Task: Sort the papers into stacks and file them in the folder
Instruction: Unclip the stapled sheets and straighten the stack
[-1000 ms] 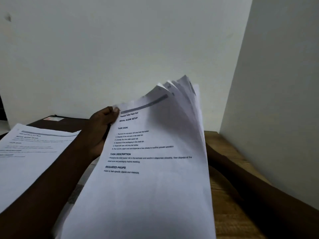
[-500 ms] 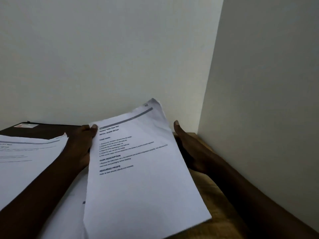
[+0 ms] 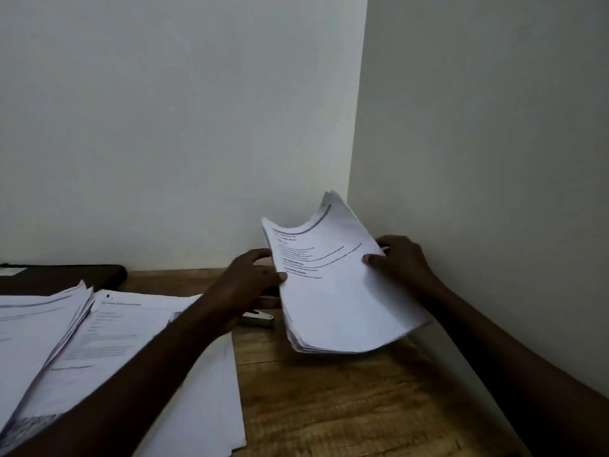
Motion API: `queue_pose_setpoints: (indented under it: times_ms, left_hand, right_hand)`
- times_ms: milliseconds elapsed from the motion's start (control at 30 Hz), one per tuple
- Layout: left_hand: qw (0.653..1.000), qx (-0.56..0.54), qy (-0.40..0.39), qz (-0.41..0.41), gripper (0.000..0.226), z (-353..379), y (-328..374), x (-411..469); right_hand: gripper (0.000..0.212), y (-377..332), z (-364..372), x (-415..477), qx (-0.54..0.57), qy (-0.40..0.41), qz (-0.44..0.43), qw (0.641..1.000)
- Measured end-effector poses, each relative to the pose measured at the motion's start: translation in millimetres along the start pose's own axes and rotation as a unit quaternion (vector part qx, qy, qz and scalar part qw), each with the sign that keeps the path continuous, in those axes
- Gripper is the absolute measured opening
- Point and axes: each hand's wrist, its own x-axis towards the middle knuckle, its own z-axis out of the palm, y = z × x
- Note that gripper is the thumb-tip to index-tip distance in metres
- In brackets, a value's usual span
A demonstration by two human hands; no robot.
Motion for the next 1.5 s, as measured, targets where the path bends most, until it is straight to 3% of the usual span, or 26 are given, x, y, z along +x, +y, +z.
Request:
queue_pose_setpoints:
  times_ms: [100, 167, 267, 367, 567, 733, 900, 1167, 1333, 1500]
  left_hand:
    - [0.995, 0.087, -0.038, -0.004, 0.042, 31, -2, 17]
    - [0.979, 0.193, -0.059, 0.005, 0.042, 45, -17, 26]
    - [0.9, 0.433, -0.02, 0.034, 0.041, 48, -44, 33]
    - [0.859, 0.509, 0.01, 0.055, 0.035, 44, -60, 32]
    - [0.847, 0.528, 0.015, 0.064, 0.038, 39, -65, 37]
    - [0.852, 0.519, 0.017, 0.074, 0.042, 43, -69, 35]
    - [0.872, 0.475, 0.046, 0.106, 0.03, 43, -65, 29]
    - [0.896, 0.397, 0.113, 0.16, 0.016, 7, -20, -13]
    - [0.89, 0.406, 0.177, 0.106, 0.021, -75, -7, -54]
    - [0.87, 0.42, 0.249, 0.064, 0.022, -142, -14, -85]
  right_hand:
    - [0.031, 5, 0, 11, -0.094, 0.033, -0.02, 0.995]
    - [0.037, 19, 13, 6, -0.189, -0.009, -0.026, 0.982]
    - [0.049, 42, 38, -12, -0.295, -0.078, -0.036, 0.952]
    - [0.046, 55, 56, -19, -0.307, -0.062, -0.052, 0.948]
    - [0.044, 54, 61, -11, -0.313, -0.009, -0.067, 0.947]
    - [0.033, 50, 61, -8, -0.274, 0.117, -0.202, 0.933]
    - [0.025, 60, 65, -12, -0.226, 0.063, -0.174, 0.956]
    - [0.019, 42, 65, -25, -0.094, 0.089, -0.23, 0.965]
    - [0.024, -8, 84, -44, -0.007, -0.005, -0.256, 0.967]
    - [0.046, -62, 119, -59, -0.067, -0.162, -0.251, 0.952]
